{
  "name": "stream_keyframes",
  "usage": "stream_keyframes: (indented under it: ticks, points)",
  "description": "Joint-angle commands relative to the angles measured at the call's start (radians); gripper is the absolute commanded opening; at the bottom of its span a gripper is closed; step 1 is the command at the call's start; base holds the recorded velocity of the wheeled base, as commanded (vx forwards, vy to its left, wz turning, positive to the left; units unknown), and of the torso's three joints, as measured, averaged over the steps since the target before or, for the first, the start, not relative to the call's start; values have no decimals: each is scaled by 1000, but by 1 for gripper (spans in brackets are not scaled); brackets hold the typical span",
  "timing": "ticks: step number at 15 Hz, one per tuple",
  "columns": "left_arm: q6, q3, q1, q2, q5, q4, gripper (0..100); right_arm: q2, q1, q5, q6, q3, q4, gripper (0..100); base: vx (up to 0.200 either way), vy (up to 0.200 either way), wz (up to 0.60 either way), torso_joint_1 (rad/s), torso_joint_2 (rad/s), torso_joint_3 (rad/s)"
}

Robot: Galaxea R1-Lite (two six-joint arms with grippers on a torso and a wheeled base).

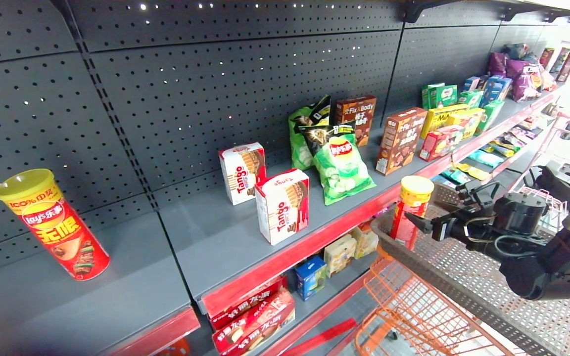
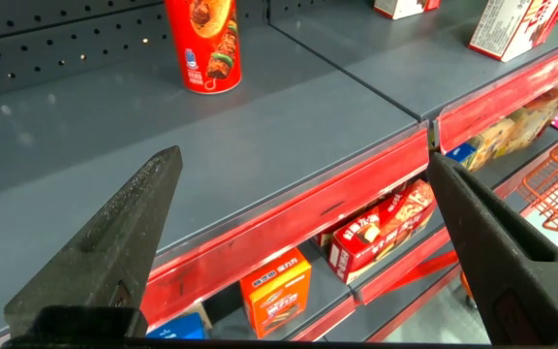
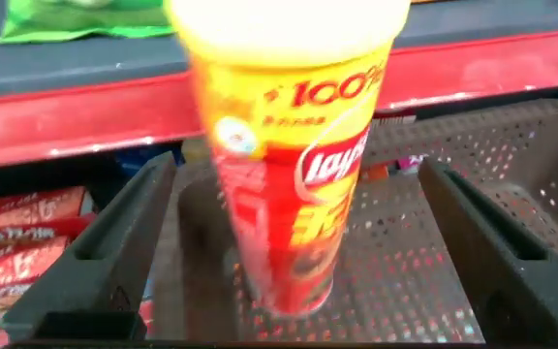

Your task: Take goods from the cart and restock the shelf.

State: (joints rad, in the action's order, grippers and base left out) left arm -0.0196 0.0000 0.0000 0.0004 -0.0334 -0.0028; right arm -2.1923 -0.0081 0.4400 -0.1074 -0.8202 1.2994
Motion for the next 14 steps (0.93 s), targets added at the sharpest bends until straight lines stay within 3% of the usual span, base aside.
stream_keyframes:
  ticks: [1, 13, 14]
  points:
    - [0, 0, 0, 0, 0, 0, 100, -66, -1, 0, 20, -73, -3, 100, 0, 0, 0, 0, 0, 0]
    - [0, 0, 0, 0, 0, 0, 100, -175, 2, 29, 46, -261, -66, 100, 0, 0, 0, 0, 0, 0]
    - [0, 0, 0, 0, 0, 0, 100, -176, 2, 52, 48, -267, -68, 0, 0, 0, 0, 0, 0, 0]
